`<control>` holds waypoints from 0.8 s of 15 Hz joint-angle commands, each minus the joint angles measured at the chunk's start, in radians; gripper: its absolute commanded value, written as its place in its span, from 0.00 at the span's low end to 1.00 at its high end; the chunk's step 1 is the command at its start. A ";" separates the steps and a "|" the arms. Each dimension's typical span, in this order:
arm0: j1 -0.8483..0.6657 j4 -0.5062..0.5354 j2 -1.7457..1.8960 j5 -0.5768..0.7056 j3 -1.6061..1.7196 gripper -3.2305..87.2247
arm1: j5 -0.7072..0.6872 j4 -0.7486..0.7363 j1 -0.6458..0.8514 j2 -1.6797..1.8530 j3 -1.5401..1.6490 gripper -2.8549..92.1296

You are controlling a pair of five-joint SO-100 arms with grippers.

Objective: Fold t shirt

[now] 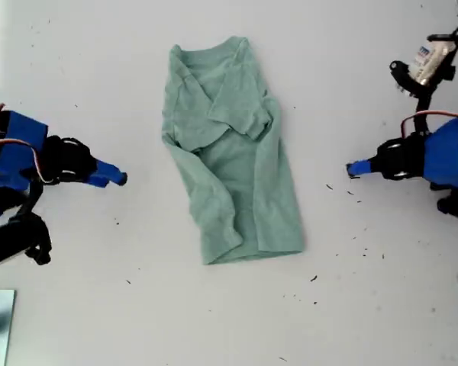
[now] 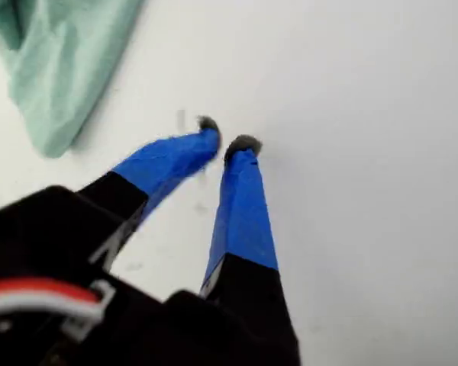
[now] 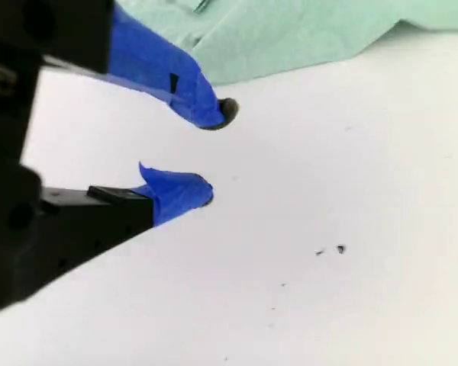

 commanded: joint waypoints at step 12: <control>0.179 0.207 -1.401 0.084 -1.499 0.36 | 0.199 0.084 -0.364 -1.529 -1.287 0.35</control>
